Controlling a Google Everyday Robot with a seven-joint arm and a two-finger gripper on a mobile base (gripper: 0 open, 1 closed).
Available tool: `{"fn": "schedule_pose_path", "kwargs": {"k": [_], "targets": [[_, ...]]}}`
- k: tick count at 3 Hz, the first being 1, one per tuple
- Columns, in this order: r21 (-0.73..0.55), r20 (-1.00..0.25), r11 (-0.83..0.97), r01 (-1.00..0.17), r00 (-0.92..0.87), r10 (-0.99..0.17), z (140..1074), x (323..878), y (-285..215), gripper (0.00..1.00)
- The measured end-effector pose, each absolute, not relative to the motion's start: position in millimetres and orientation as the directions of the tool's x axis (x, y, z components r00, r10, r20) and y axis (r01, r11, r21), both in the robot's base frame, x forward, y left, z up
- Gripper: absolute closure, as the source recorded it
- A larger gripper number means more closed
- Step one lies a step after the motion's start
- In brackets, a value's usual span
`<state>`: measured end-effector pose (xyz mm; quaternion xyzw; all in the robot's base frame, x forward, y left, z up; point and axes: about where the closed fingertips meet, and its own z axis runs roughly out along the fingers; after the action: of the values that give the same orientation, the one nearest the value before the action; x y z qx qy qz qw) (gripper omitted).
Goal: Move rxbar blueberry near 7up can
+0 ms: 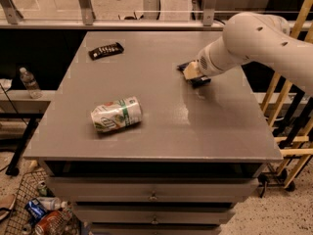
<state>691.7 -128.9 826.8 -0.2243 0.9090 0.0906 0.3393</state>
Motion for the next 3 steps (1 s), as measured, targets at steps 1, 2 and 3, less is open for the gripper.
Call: {"fn": "schedule_pose_path", "kwargs": {"k": [1, 2, 3], "targets": [[0.012, -0.658, 0.883, -0.469, -0.669, -0.346, 828.4, 691.7, -128.9, 1.0], [0.012, -0.658, 0.883, -0.469, -0.669, -0.346, 828.8, 691.7, -128.9, 1.0], [0.012, -0.658, 0.883, -0.47, -0.669, -0.347, 828.9, 691.7, -128.9, 1.0]]}}
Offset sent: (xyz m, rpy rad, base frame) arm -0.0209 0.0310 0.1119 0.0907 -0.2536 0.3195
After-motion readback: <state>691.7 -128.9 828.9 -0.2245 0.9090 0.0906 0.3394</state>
